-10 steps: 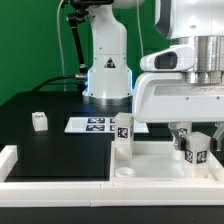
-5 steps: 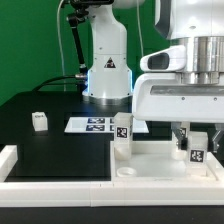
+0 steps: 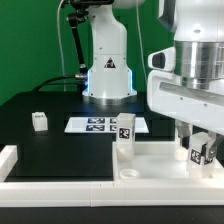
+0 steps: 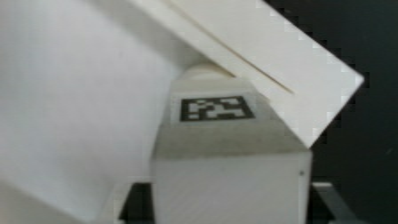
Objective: Assemble square table
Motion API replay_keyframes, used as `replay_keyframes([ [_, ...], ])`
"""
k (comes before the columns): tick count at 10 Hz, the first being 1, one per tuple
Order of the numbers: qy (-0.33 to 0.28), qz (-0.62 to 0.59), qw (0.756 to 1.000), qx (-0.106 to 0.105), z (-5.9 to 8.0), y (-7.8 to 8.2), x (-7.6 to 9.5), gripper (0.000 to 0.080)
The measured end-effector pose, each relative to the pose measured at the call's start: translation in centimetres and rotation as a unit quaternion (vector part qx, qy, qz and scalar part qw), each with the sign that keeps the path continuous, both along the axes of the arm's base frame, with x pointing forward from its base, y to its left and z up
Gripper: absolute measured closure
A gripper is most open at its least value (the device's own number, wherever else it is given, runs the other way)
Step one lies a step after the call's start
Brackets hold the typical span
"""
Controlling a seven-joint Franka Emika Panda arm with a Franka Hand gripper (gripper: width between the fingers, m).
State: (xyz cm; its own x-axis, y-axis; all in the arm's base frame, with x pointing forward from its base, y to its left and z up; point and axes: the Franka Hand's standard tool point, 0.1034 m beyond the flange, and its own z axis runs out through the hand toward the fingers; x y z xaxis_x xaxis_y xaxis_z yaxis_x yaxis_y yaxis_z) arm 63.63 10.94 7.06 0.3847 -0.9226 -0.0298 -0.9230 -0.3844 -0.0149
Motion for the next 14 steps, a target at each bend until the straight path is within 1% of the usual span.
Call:
replay_keyframes([
  [1, 0.003, -0.056, 0.998, 0.011, -0.02, -0.1, -0.15, 0.0509],
  [2, 0.004, -0.093, 0.996, 0.009, -0.03, -0.15, -0.23, 0.0509],
  [3, 0.004, -0.113, 0.994, 0.001, 0.0, -0.08, -0.28, 0.0509],
  [7, 0.014, -0.234, 0.972, 0.0, 0.04, -0.2, -0.49, 0.0509],
  [8, 0.017, -0.273, 0.962, -0.001, 0.07, -0.18, -0.56, 0.0509],
  [9, 0.019, -0.344, 0.939, -0.004, 0.1, -0.2, -0.74, 0.0509],
  [11, 0.019, -0.389, 0.921, -0.005, 0.12, -0.3, -0.83, 0.0505],
  [12, 0.016, -0.407, 0.914, 0.0, 0.13, -0.21, -0.86, 0.0502],
  [14, -0.002, -0.412, 0.911, 0.004, 0.05, -0.14, -1.06, 0.0499],
])
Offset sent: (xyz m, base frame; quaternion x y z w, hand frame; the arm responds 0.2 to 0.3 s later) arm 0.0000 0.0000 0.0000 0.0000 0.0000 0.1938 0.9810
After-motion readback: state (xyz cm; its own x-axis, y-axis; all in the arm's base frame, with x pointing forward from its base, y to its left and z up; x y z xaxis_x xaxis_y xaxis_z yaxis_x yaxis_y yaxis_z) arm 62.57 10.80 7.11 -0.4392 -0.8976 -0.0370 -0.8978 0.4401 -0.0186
